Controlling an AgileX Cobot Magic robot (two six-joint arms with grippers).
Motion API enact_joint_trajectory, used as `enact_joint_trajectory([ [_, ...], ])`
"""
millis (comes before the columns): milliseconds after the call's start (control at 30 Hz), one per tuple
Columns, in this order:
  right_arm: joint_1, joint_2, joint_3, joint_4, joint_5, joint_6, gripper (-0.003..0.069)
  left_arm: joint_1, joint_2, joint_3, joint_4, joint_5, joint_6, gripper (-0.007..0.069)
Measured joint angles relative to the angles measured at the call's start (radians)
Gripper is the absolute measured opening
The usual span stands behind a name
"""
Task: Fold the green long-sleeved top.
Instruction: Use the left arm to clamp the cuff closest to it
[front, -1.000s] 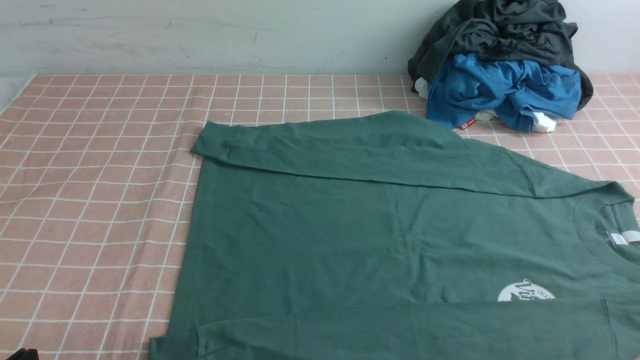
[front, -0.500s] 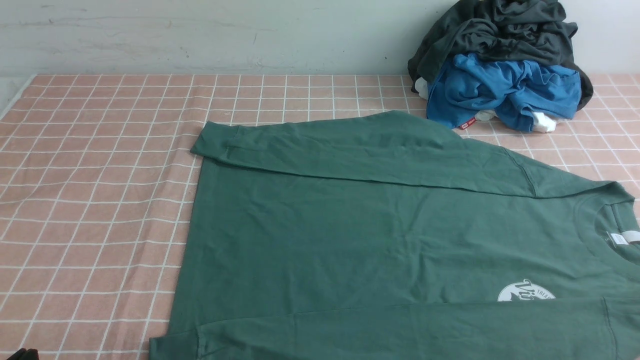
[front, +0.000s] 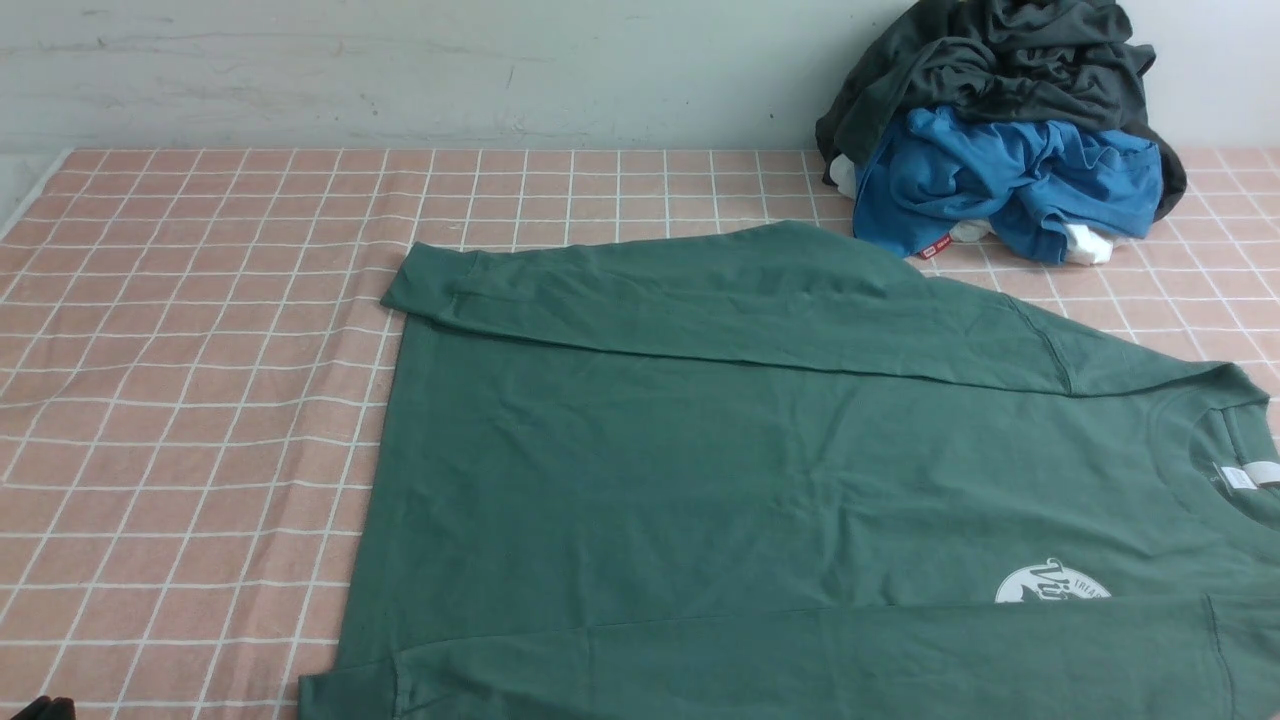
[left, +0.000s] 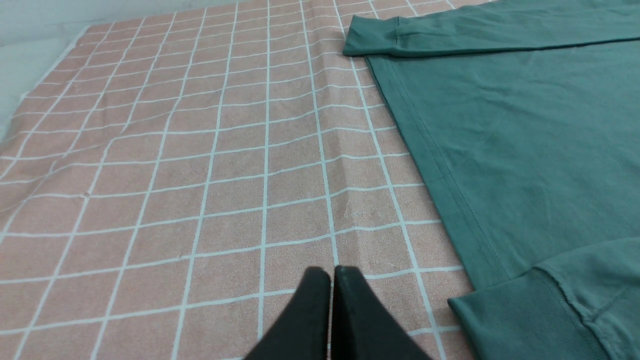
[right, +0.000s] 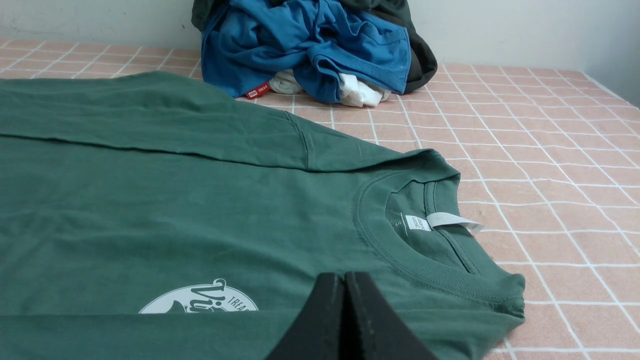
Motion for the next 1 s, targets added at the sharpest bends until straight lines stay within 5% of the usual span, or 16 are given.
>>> enact_joint_trajectory([
  [233, 0.000, 0.000, 0.003, -0.006, -0.060, -0.007, -0.0013, 0.000, 0.000, 0.009, 0.004, -0.162, -0.001, -0.0003],
  [567, 0.000, 0.000, 0.005, -0.011, -0.662, 0.075, -0.0013, 0.000, 0.000, 0.009, 0.004, -0.707, -0.025, -0.0003],
  [733, 0.000, 0.000, 0.005, -0.011, -0.876, 0.255, -0.0013, 0.000, 0.000, 0.008, 0.003, -0.943, -0.326, -0.0003],
  [867, 0.000, 0.002, -0.040, -0.049, -0.842, 0.318, -0.0013, 0.000, 0.004, -0.101, 0.045, -0.810, -0.523, -0.0003],
  [1000, 0.000, 0.117, -0.302, -0.226, -0.589, 0.326, -0.0013, 0.000, 0.151, -0.417, 0.274, -0.459, -0.564, -0.0003],
])
